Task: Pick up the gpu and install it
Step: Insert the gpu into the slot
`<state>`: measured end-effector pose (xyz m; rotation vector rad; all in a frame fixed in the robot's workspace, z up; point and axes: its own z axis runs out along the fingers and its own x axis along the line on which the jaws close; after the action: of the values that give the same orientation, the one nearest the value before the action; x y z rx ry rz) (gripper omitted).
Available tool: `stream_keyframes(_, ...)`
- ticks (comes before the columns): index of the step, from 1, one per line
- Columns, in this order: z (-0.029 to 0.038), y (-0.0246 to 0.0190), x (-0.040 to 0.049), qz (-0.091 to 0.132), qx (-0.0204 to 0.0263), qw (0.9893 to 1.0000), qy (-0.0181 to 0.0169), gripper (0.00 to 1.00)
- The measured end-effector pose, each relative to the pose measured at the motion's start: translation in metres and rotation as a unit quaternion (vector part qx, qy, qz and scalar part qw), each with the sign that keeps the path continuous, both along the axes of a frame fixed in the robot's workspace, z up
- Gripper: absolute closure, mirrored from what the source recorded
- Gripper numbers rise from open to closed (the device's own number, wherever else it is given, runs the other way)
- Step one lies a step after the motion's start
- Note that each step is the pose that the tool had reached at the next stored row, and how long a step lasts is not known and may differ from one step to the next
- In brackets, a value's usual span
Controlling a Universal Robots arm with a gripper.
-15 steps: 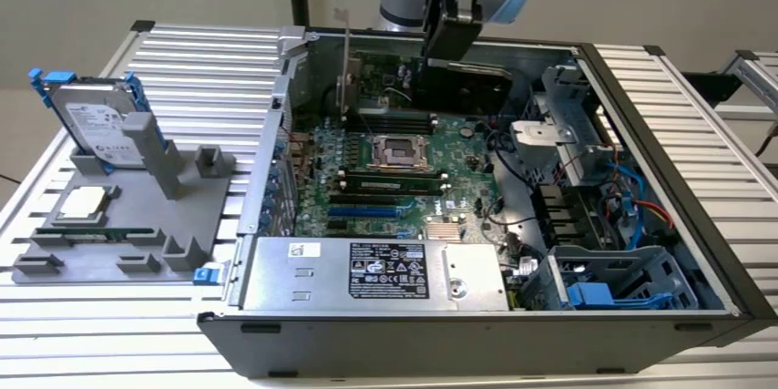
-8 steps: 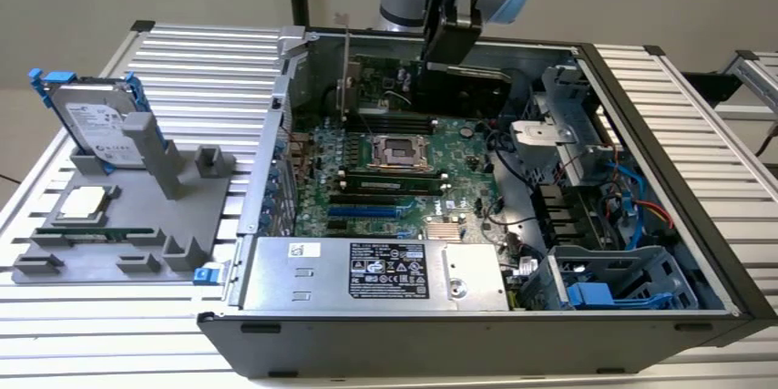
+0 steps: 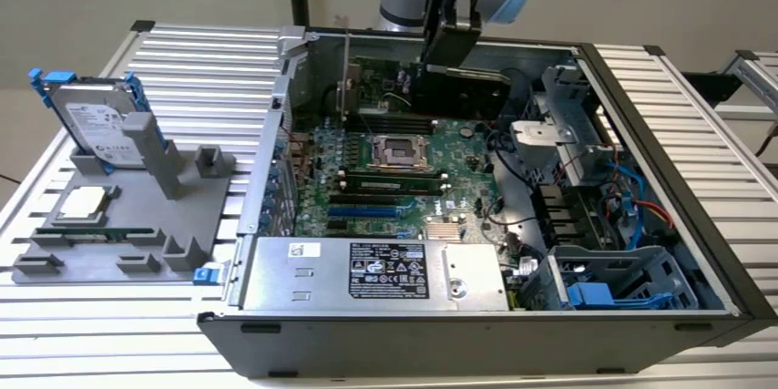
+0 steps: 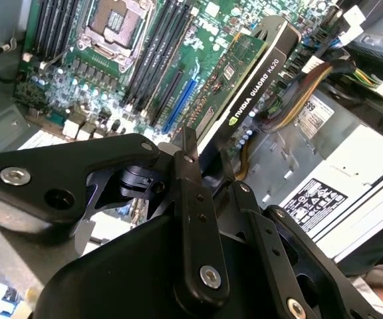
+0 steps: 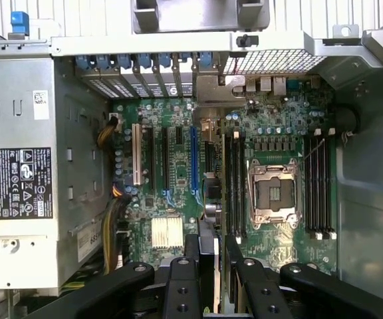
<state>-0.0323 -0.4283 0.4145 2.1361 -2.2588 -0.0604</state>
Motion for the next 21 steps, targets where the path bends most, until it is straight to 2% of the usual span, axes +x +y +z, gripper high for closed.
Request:
stream_keyframes(16, -0.0090, 0.0000, 0.0000, 0.000, 0.0000, 1.0000, -0.0006, 1.00)
stream_keyframes(21, -0.0154, 0.0000, -0.0001, 0.000, 0.0000, 1.0000, -0.0031, 1.00)
